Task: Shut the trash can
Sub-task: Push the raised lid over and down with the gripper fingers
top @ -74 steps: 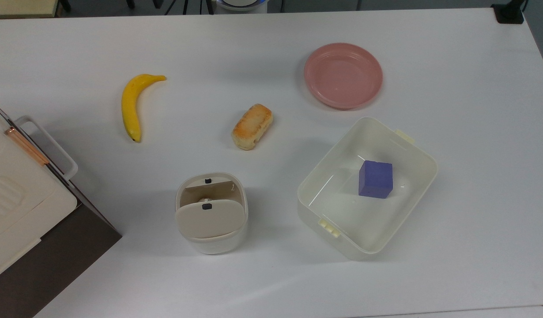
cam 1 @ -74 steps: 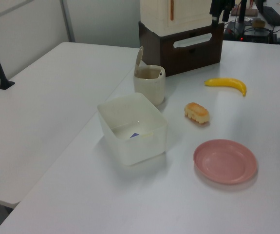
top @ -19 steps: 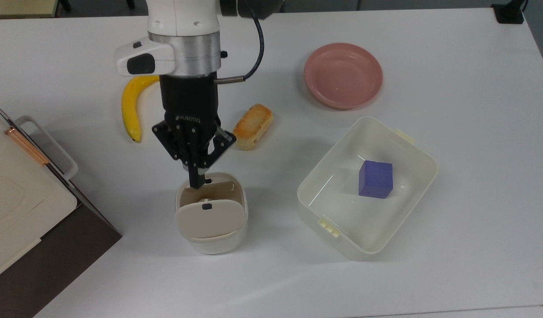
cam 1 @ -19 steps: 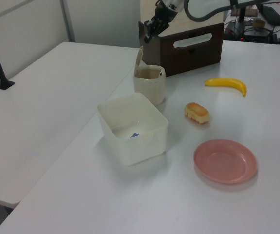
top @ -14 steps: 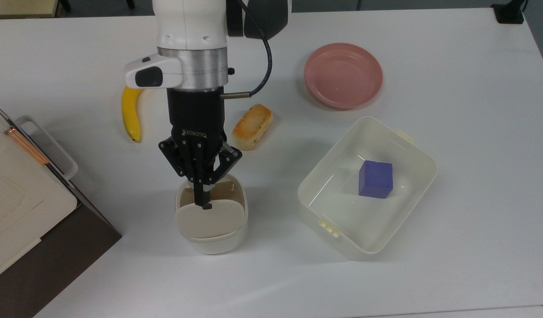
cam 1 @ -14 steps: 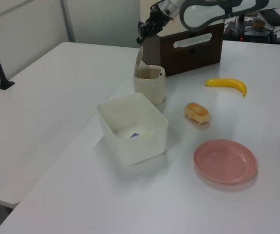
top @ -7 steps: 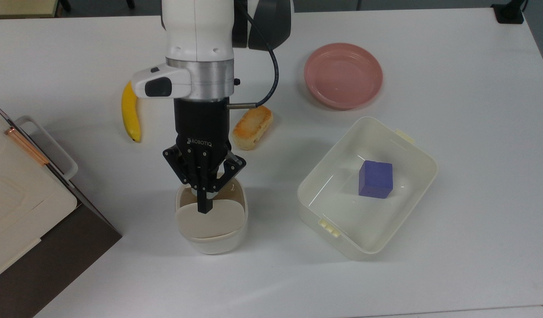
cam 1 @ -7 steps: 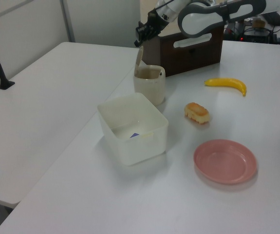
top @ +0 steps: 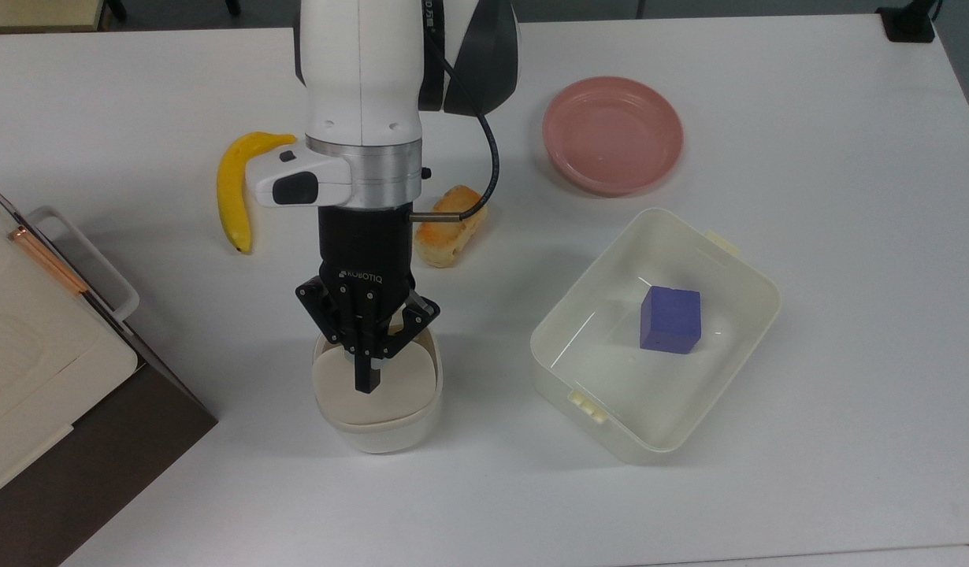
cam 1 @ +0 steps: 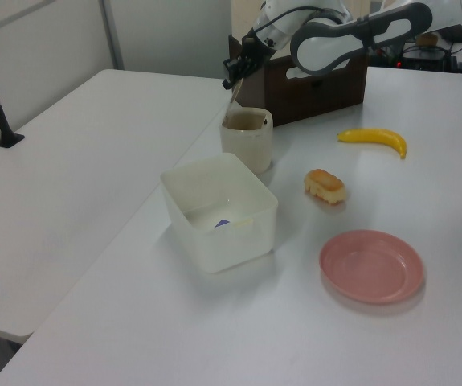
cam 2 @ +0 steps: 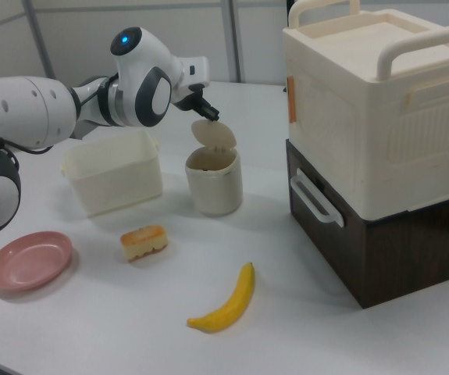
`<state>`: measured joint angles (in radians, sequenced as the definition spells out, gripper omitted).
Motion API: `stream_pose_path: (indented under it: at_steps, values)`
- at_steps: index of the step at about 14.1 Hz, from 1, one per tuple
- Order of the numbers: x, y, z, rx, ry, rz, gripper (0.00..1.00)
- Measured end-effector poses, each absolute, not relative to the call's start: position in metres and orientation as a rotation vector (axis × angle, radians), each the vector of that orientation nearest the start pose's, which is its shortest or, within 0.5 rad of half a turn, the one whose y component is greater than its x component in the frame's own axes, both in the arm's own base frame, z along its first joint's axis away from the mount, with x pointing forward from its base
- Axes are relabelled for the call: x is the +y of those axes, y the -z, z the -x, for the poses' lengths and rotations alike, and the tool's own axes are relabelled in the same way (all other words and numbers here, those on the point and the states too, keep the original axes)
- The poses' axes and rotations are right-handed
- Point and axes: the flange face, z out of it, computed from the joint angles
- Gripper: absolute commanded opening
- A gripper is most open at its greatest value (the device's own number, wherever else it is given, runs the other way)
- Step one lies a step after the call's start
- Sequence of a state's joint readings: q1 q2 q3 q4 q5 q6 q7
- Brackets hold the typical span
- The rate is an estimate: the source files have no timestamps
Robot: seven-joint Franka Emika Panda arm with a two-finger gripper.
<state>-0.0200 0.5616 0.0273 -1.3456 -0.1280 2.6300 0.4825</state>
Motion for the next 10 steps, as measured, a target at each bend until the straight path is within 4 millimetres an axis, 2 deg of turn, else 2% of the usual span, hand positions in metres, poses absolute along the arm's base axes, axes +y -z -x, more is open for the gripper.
stream_pose_path:
  at_steps: [5,10]
  values:
    - [0.0,-0.477,-0.763,0.538,1.078,2.845,0.0]
    - [0.0,-0.475,-0.746,0.492,1.065,2.911,0.0]
